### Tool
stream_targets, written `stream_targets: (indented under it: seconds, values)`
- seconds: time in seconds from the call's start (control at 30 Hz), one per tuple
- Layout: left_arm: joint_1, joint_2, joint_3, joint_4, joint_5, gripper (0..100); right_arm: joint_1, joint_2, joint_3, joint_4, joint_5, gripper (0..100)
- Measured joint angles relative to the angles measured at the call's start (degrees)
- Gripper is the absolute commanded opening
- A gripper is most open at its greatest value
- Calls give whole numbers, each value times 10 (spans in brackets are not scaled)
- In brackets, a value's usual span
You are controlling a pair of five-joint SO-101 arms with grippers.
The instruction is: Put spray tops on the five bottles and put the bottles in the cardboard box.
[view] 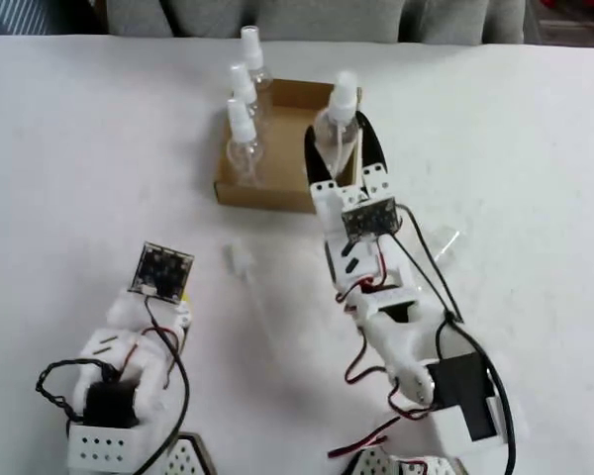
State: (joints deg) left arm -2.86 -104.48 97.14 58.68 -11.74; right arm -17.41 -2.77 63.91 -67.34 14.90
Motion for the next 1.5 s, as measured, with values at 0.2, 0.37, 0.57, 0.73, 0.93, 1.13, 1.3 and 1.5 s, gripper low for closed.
stream_targets:
  seconds: [0.2,0.37,0.57,0.73,0.93,1.13,1.3,1.5]
  values:
    - [0,0,0,0,0,56,0,9,-18,-4,11,16]
    - [0,0,0,0,0,56,0,29,-54,-4,-18,16]
    - [0,0,0,0,0,56,0,87,-120,20,-61,16]
    - [0,0,0,0,0,56,5,165,-197,39,-63,16]
    - [0,0,0,0,0,57,24,266,-308,39,-63,16]
    - [0,0,0,-3,0,57,22,332,-394,74,-63,16]
    - [0,0,0,-5,0,57,32,355,-465,164,-63,16]
    - [0,0,0,-5,0,57,34,387,-516,177,-63,16]
